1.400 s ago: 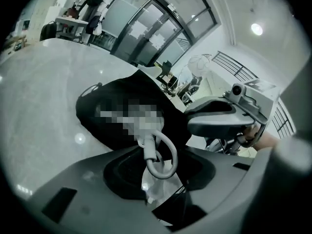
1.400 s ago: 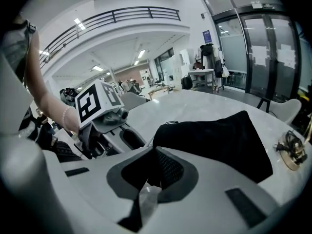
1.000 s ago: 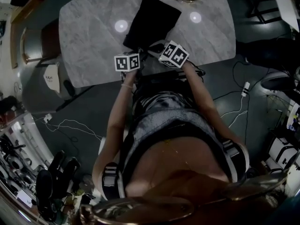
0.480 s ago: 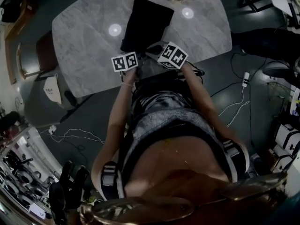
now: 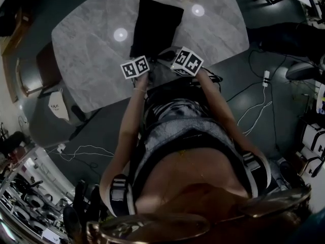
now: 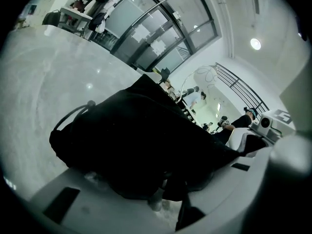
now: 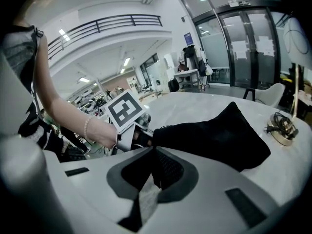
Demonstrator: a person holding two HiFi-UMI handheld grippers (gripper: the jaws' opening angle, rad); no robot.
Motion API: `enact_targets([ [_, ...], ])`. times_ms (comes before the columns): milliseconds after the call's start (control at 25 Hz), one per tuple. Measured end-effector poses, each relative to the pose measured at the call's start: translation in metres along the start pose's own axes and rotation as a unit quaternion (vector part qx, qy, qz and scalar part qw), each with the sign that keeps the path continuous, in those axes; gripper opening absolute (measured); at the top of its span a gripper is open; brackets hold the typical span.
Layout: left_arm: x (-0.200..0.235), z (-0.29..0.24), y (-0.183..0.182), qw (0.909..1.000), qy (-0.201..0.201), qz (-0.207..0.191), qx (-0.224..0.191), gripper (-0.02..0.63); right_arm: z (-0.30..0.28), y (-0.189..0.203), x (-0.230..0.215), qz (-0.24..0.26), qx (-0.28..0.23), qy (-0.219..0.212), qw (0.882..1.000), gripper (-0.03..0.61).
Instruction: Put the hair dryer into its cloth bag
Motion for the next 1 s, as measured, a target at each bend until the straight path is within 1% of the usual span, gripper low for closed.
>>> enact_targets([
  [280, 0.008, -0.017, -0.002, 0.9999, 0.006, 0.009, -0.009, 0.129, -0.002, 0.004, -0.001, -0.009, 0.001, 0.001, 1.0, 0.069],
  [520, 0.008, -0.027, -0.004, 0.9996, 0.005, -0.005, -0.026, 0.129, 0.006, 0.008, 0.001, -0.016, 0.001, 0.002, 1.0, 0.069],
  [840, 0.003, -0.041, -0.001, 0.9994, 0.004, -0.01, -0.033, 0.129, 0.015, 0.016, 0.002, -0.032, -0.007, 0.007, 0.999, 0.069],
  [920, 0.0, -0.042, 0.0, 0.9993, 0.013, -0.016, -0.03, 0.129, 0.017, 0.019, 0.001, -0.031, -0.005, 0.01, 0.999, 0.069],
  [1000, -0.004, -0.039, 0.002, 0.9989, 0.01, -0.044, -0.009, 0.141, 0.018, 0.021, 0.001, -0.028, 0.001, 0.016, 0.999, 0.069],
])
Point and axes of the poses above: the fingertips, and each gripper's own axes: z backward along the fingers, x to its left, y out of its underside, the point moved 10 cm from there along z, backward along the fingers, and after that the axes turned 5 degrees about -x, right-handed, at the moved point
